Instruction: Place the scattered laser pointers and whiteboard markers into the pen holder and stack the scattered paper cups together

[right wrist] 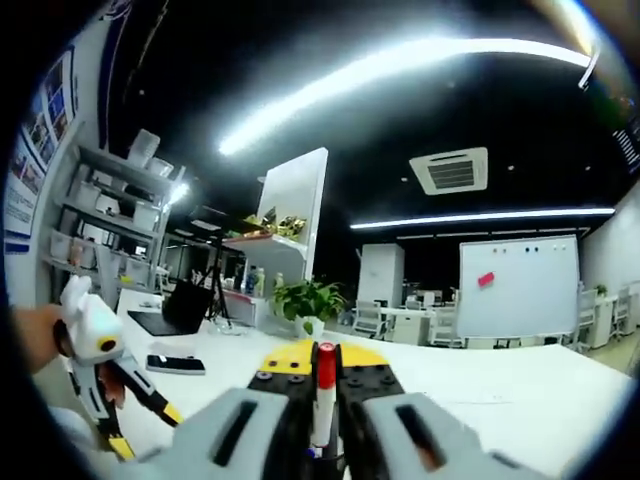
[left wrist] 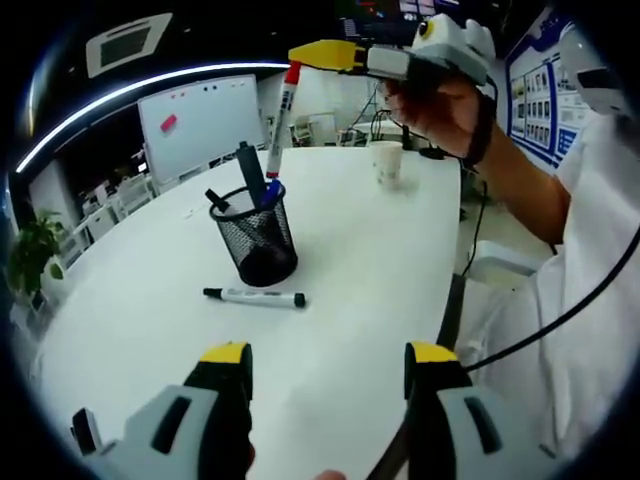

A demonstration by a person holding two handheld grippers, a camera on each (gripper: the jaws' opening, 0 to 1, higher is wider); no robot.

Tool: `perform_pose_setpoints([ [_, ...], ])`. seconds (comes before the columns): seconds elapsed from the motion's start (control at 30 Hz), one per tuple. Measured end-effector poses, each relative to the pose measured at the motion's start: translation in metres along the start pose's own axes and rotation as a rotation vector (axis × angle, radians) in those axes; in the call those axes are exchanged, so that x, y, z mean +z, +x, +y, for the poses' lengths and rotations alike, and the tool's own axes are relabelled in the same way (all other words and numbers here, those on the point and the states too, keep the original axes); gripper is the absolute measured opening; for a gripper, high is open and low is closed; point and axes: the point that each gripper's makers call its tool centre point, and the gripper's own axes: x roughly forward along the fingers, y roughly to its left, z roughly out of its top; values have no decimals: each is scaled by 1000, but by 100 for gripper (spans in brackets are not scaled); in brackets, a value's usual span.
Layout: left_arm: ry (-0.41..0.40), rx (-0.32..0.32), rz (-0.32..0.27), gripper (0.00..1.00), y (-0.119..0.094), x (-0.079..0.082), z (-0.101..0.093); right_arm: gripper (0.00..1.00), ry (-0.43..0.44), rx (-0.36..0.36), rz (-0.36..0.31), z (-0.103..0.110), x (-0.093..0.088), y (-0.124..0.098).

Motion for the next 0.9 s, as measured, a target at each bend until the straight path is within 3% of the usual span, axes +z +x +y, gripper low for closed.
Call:
perform_pose_setpoints([
  [0.9,-10,4,-3,62,-2,-3,1,7,25,68,59,23,-31,18],
])
